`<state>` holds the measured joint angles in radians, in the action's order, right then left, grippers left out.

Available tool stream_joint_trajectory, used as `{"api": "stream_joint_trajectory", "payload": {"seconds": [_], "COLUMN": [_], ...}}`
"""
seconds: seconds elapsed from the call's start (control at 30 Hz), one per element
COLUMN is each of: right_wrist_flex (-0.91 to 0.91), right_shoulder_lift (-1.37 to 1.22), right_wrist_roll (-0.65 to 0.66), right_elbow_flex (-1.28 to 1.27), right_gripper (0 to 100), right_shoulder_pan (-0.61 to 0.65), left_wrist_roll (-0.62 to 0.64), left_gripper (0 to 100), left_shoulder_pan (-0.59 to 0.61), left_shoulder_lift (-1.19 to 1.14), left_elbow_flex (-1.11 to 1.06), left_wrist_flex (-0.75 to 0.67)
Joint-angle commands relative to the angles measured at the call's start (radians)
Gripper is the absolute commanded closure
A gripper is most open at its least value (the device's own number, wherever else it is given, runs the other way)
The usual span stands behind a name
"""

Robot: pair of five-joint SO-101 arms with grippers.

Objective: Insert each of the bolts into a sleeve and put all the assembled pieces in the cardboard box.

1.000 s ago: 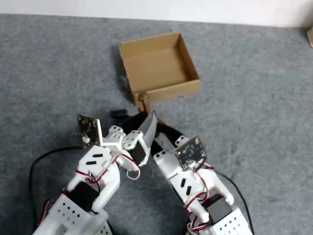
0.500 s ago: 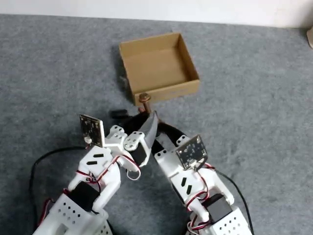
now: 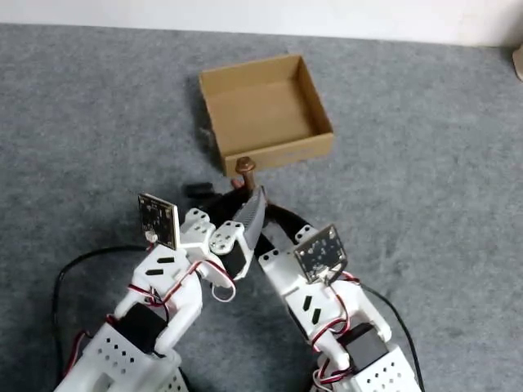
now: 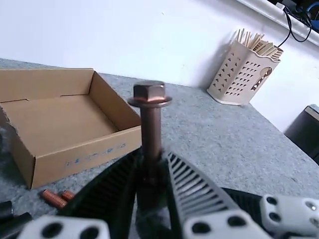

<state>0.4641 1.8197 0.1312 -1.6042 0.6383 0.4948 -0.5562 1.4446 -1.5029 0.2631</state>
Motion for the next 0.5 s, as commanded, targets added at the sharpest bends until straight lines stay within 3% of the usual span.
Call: {"api": "stream_joint_trajectory", "payload": {"seconds": [0.0,0.17,0.47], "right_wrist_flex": [-0.058,-0.058,-0.058], "right_shoulder_lift": [0.019,0.019,0.019], "right_wrist_roll": [-0.011,-0.011,-0.011], "right_elbow_flex": [0.088,0.087,0.054], "right_gripper": [99.5,99.5,99.5], "right_shoulder_pan": [-0.024,-0.047,-0.042], "left_wrist_roll": [-0.005,0.000,0.003], "left_gripper": [87,72,76], "left_shoulder_pan": [-0.036,-0.039,-0.033], "left_shoulder_lift": [-0.004,-0.004,0.005], "left_elbow_flex": [-0.002,0.005,0.007], "left_wrist_flex": [0.018,0.060,0.060]}}
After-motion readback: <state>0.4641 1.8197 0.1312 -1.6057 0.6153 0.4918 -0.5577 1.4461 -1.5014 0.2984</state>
